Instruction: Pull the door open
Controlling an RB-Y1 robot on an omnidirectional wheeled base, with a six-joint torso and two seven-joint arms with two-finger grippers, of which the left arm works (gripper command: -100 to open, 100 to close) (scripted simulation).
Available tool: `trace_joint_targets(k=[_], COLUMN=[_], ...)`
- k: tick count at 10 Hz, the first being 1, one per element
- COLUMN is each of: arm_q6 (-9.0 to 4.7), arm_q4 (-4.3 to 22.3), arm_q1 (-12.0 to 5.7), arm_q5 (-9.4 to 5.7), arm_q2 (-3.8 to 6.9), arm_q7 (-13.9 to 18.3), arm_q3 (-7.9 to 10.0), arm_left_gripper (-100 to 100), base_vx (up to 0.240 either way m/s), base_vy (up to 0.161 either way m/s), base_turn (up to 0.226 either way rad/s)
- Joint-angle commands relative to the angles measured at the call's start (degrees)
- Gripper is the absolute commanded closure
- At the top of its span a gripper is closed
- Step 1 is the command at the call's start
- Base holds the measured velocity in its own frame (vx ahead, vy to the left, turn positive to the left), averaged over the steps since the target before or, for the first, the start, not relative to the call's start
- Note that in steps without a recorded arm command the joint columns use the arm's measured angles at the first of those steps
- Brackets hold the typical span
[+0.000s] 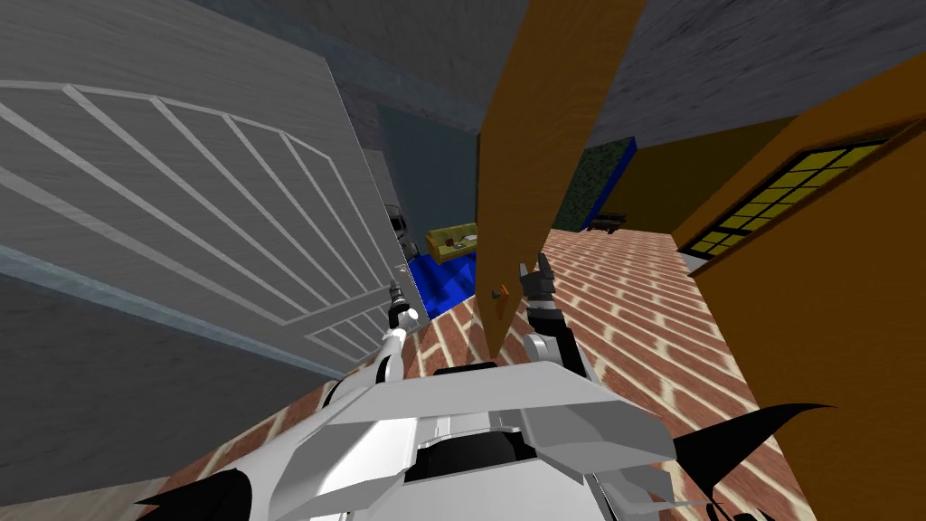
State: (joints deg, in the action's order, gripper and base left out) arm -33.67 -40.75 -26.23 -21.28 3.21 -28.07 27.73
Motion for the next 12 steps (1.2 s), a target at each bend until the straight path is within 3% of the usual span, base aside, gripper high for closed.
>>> trace_joint_targets(k=[1,6,7,8,9,10,11,12], arm_q6=[-0.07,-0.32,-0.26,-0.37,-0.42,-0.56,-0.63,-0.63], arm_q4=[2.11,7.71,6.95,7.3,7.43,7.74,7.91,7.91], arm_q1=[-1.09,-4.62,-4.29,-3.27,-2.76,-1.54,-0.86,-0.86], arm_q5=[-0.52,-1.8,-1.67,-2.02,-2.17,-2.52,-2.72,-2.72], arm_q2=[-0.18,-0.71,-0.75,1.15,2.04,4.18,5.36,5.36], arm_q7=[-0.34,-1.53,-1.52,-0.2,0.47,2.09,2.98,2.98], arm_q3=[0.54,2.08,1.98,2.45,2.65,3.14,3.41,3.41], arm_left_gripper=[-100,-100,-100,-100,-100,-100,-100,-100], base_vx=[0.049,0.037,-0.008,0.015,0.065,0.091,0.114,0.067], base_vy=[0.055,0.05,0.017,-0.002,0.045,0.05,0.04,0.017], base_turn=[-0.079,-0.067,-0.057,-0.247,-0.219,-0.33,-0.256,-0.06])
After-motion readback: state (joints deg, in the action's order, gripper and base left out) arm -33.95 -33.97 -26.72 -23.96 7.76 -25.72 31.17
